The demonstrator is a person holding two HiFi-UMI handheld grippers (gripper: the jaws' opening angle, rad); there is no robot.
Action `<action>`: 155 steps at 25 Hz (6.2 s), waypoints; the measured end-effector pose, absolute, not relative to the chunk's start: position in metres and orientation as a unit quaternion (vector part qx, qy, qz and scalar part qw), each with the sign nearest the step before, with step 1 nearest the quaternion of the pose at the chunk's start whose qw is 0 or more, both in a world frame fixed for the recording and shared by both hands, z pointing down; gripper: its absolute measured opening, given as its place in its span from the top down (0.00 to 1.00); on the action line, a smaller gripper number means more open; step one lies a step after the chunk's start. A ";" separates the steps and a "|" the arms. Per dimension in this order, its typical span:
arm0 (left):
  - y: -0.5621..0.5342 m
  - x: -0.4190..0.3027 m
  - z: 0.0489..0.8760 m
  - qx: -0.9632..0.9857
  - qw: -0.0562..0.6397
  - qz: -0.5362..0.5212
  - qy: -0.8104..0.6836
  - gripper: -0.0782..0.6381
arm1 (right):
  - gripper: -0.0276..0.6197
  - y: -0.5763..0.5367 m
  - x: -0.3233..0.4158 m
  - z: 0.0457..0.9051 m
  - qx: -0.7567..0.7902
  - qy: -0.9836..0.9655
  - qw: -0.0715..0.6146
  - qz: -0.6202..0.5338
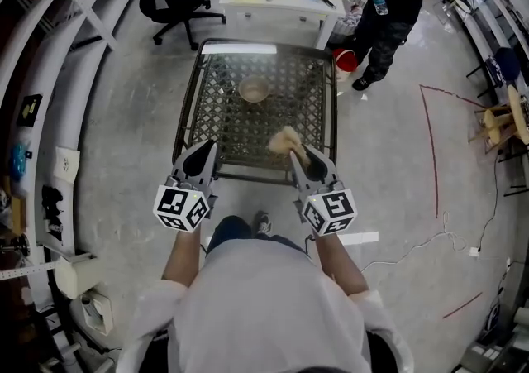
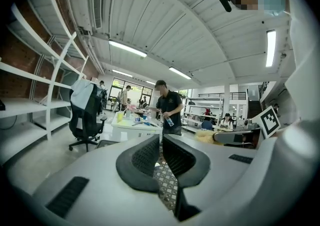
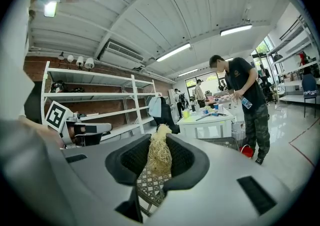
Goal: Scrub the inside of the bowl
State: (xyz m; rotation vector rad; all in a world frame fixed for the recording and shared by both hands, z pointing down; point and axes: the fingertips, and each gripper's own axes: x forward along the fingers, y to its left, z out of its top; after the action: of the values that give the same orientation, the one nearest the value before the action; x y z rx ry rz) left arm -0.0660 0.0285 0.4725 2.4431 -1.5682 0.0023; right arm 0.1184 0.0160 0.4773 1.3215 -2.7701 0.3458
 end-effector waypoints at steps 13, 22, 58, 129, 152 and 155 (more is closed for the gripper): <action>-0.047 -0.084 0.490 0.843 0.141 0.001 -0.519 0.83 | 0.80 -0.048 0.094 0.489 0.440 -0.889 0.033 0.120; -0.121 -0.099 0.477 0.873 0.129 0.001 -0.470 0.83 | 0.80 -0.101 0.064 0.480 0.473 -0.873 0.026 0.115; -0.263 -0.086 0.492 0.883 0.133 0.029 -0.449 0.83 | 0.80 -0.213 0.079 0.489 0.493 -0.859 0.039 0.130; -0.296 -0.082 0.735 0.723 0.446 0.192 -0.492 0.83 | 0.80 -0.234 0.079 0.521 0.470 -0.864 0.061 0.170; -0.294 -0.084 0.571 0.793 0.309 0.096 -0.517 0.83 | 0.80 -0.216 0.068 0.449 0.458 -0.884 0.006 0.096; -0.292 -0.087 0.552 0.797 0.287 0.089 -0.524 0.83 | 0.80 -0.211 0.066 0.440 0.454 -0.887 -0.003 0.086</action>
State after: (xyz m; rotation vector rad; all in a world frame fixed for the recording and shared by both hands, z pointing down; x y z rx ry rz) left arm -0.0868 -0.2918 0.5516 2.1280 -1.4008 0.2366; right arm 0.0658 -0.2113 0.4395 1.4300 -2.7898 0.2708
